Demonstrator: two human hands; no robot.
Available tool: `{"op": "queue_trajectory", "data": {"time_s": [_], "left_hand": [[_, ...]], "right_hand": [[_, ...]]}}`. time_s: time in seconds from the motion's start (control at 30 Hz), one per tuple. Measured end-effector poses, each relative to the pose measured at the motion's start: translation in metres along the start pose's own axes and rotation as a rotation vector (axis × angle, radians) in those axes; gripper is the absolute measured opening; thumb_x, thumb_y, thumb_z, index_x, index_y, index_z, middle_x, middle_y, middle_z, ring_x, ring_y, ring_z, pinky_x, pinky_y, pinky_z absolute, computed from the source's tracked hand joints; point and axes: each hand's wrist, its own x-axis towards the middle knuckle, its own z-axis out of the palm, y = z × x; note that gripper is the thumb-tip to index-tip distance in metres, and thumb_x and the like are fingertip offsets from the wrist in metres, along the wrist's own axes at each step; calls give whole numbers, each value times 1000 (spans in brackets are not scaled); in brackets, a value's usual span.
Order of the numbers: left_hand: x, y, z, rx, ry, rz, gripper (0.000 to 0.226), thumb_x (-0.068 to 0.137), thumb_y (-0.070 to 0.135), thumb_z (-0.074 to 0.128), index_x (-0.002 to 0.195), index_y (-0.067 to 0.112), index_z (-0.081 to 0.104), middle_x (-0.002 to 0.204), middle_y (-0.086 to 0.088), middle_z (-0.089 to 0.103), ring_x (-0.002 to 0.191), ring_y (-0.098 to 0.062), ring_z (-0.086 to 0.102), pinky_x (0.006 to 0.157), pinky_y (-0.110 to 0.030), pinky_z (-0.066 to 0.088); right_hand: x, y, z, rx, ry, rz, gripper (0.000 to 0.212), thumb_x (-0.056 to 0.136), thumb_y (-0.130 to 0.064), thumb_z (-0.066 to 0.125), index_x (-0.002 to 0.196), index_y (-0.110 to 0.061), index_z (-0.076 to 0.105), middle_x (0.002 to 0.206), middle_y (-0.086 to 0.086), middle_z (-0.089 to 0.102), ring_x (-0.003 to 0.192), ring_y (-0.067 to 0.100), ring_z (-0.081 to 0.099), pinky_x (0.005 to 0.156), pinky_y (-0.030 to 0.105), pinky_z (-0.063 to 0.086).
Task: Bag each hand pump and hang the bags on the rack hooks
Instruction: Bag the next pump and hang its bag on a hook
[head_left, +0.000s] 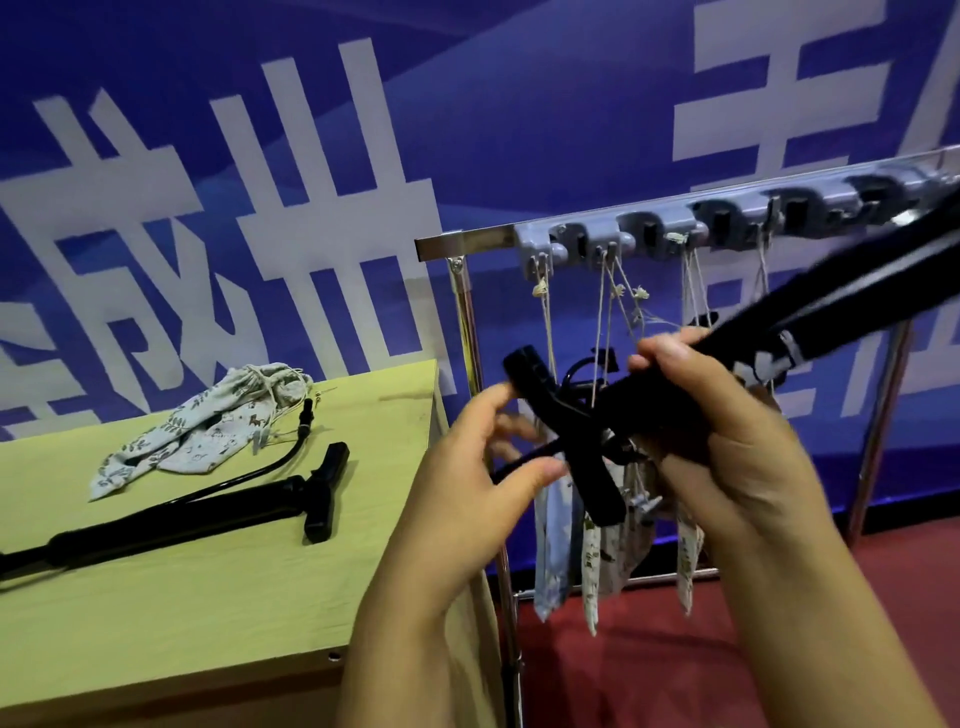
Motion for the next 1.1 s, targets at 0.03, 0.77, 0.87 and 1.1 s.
{"op": "queue_trajectory", "data": {"time_s": [0.03,0.77,0.87,1.1], "left_hand": [[2,1,0,234,129,117,44,80,20,73,116,38,57,107,22,57,100,-4,49,89,-11,34],[2,26,33,-1285,145,-187,16,86,21,46,84,9,55,53,2,40,48,-9,39,63,-25,36],[4,21,44,-1269,23,-186,14,91,18,47,86,7,55,55,2,41,50,-9,39,60,-21,38],[4,7,78,-1117,-44,-230,16,85,21,49,87,9,59,55,4,44,53,-8,41,57,-16,37]], "right_hand": [[-3,-3,1,68,20,10,17,63,-9,69,62,-23,60,66,-5,62,65,7,60,63,20,53],[-59,47,-17,212,537,657,59,61,-65,60,79,-10,58,64,7,58,56,16,50,46,19,48],[-63,50,-35,69,490,794,71,86,-65,30,66,-2,53,55,12,49,36,19,43,35,14,34],[-60,16,-42,-755,343,-76,34,88,-32,58,59,-15,64,49,6,58,40,5,48,42,11,39]]}}
